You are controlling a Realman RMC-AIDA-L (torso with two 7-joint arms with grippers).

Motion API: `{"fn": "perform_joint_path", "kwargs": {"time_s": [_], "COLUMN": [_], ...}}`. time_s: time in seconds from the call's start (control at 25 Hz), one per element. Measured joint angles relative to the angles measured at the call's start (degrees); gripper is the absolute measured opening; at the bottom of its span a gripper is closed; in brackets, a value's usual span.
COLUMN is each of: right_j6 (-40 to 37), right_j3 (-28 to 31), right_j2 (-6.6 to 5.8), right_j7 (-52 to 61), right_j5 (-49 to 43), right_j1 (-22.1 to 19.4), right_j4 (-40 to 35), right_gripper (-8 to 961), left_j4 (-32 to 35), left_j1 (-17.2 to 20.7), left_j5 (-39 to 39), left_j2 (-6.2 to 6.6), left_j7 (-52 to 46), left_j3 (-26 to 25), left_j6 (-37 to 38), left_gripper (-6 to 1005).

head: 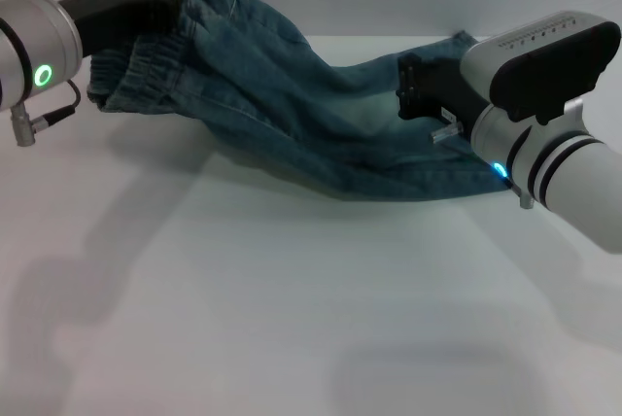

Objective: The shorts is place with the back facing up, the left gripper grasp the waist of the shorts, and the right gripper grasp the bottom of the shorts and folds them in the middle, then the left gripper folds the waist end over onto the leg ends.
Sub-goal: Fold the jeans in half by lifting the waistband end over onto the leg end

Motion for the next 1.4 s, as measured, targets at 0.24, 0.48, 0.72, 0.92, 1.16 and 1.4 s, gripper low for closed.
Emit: {"fn": "perform_joint_path", "kwargs": {"time_s": [0.24,0.48,0.72,0.92,1.16,1.4], "right_j6": [-0.37,0.06,-1.57,-2.20,-4.04,-3.97], "right_j3": [-0.02,-3.50,-6.64,-5.30,-3.28,-3.37], "right_j2": [0.00,0.07,0.23,0.01,-0.08,0.10], "right_j7": [0.47,2.50,4.61,4.64,4.61,4.74], "right_j5": [1.82,3.76,3.79,3.79,3.67,3.79], "right_j1": [1.15,6.41,10.78,10.57,8.88,10.95], "right_j4": [0.85,4.78,7.72,7.68,9.46,11.05], "right_gripper": [-1,0,1,2,3,5], "left_j4": [-2.64,-2.83,-2.43,-2.37,-2.83,-4.42], "left_j1": [0.66,0.53,0.56,0.65,0.78,1.21], "left_j5": [0.00,0.00,0.00,0.00,-0.40,-2.90], "left_j2": [0.00,0.00,0.00,0.00,0.00,0.02], "left_j7": [0.00,0.00,0.04,0.09,0.12,0.53], "left_j3": [0.00,0.00,0.00,-0.03,0.16,1.24], "left_j6": [-0.20,-0.25,-0.12,-0.09,-0.14,-0.13], "left_gripper": [101,105,110,114,118,123]}}
